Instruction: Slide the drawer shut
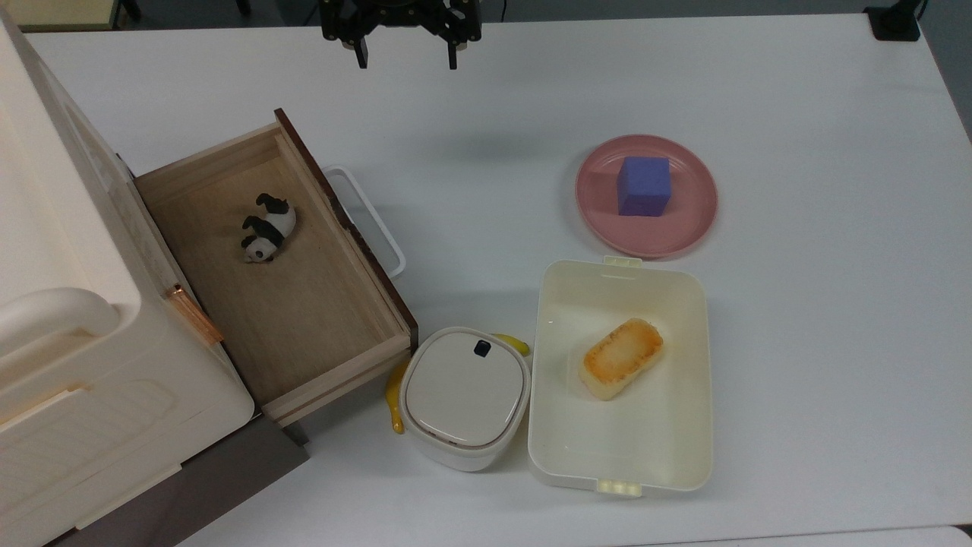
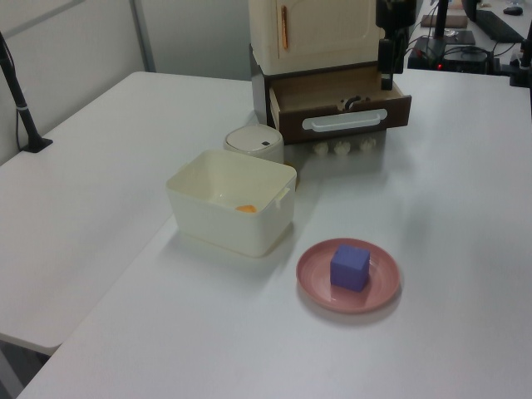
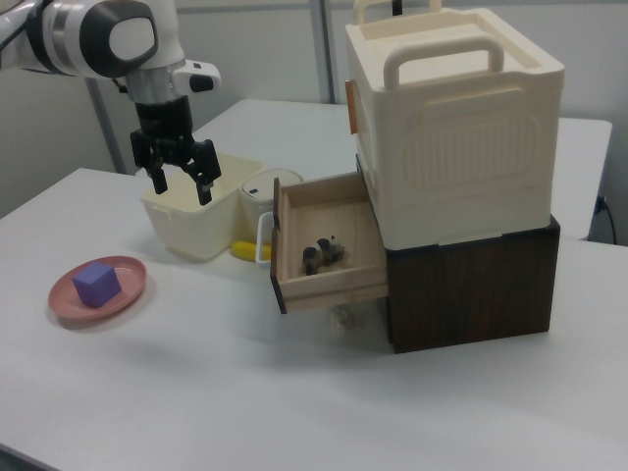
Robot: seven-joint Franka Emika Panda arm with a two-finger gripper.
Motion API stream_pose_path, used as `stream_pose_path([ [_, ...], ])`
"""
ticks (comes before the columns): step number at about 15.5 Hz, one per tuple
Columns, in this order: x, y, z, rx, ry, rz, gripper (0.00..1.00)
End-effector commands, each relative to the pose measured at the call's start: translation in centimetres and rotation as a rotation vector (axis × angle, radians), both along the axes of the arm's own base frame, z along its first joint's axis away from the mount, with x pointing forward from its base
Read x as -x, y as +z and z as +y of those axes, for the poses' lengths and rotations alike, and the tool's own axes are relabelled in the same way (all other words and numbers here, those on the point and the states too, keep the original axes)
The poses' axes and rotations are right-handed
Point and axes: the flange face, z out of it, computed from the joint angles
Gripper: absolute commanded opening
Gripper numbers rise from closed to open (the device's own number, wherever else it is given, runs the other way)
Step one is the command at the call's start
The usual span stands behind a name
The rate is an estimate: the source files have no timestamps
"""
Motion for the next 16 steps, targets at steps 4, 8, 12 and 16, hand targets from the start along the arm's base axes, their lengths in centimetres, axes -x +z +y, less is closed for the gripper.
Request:
stream_pose_path([
  [4,0.6,0.1,-0.2,0.006,-0.002,0.014,1.00],
  [8,0.8,0.0,-0.2,0.002,-0.010,0.030,1.00],
  [12,0.7,-0.4,-0.2,0.002,-0.067,0.038,0.64],
  [16,0.0,-3.2,-0.2,-0.016,-0.338,0.061,0.00],
])
